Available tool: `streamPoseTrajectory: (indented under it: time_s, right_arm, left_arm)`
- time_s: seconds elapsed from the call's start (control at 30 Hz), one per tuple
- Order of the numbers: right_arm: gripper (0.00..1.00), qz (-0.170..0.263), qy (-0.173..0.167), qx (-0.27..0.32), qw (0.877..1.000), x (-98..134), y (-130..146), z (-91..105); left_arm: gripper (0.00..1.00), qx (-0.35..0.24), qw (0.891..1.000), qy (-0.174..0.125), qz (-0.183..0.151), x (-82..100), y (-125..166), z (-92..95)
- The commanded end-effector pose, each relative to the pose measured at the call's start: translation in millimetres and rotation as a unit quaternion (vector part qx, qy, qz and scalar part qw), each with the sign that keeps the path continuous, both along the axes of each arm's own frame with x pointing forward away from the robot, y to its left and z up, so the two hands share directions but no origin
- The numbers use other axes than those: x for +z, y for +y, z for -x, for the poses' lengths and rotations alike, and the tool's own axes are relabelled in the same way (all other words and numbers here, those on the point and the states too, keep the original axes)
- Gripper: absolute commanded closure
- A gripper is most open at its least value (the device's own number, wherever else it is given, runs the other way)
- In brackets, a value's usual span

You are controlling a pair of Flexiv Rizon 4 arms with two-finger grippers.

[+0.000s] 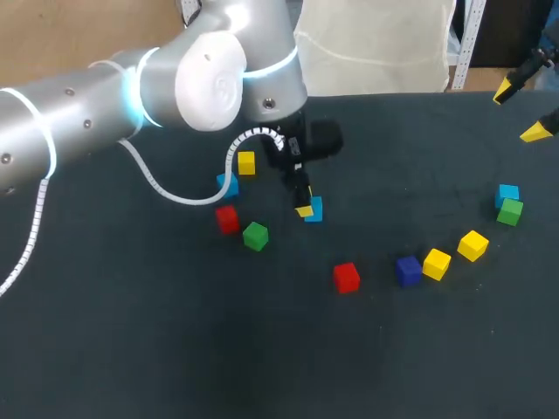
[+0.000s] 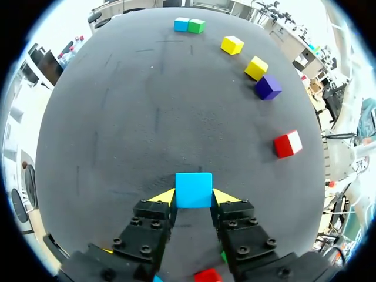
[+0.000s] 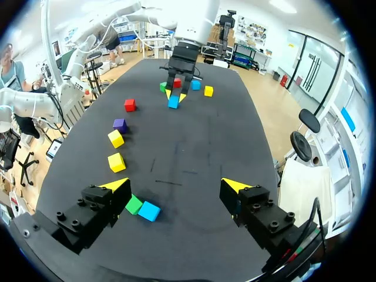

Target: Place the blue cubes, place green cubes on the blue cubes, place the yellow cubes on the green cubes, then place the red cubes on the yellow cubes, and place purple cube on the red cubes.

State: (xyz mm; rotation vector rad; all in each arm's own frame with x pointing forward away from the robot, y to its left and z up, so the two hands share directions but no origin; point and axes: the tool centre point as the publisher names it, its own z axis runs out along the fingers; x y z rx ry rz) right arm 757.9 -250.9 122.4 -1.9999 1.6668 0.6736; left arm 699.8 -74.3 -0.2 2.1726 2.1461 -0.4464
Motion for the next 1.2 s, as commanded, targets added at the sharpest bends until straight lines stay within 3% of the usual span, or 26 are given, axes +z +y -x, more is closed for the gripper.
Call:
streamPoseTrajectory:
  time_s: [0.03, 0.77, 0.97, 1.1, 1.13, 1.2]
  right_arm:
    - [0.0, -0.001, -0.001, 0.0, 1.0, -0.2, -0.2, 0.2]
    - [0.0, -0.001, -0.001, 0.0, 1.0, -0.2, -0.2, 0.2]
    - [0.0, -0.001, -0.001, 0.0, 1.0, -0.2, -0.2, 0.2]
    - [0.0, -0.001, -0.001, 0.0, 1.0, -0.2, -0.2, 0.2]
    - [0.0, -0.001, -0.001, 0.0, 1.0, -0.2, -0.2, 0.2]
    - [0.0, -0.001, -0.001, 0.0, 1.0, -0.2, -0.2, 0.2]
  left_arm:
    - [1.0, -0.003, 1.0, 0.003, 0.002, -0.5, 0.0, -4.3]
    - [1.0, -0.007, 1.0, 0.015, 0.001, -2.3, -2.1, -8.4]
    - [0.7, -0.01, 1.0, 0.018, -0.001, -2.8, -3.8, -8.3]
    - [0.56, -0.01, 1.0, 0.022, 0.0, -3.4, -3.7, -8.0]
    - [0.44, -0.01, 1.0, 0.022, 0.002, -3.5, -3.0, -7.8]
    - [0.33, -0.01, 1.0, 0.022, 0.003, -2.6, -2.0, -7.1]
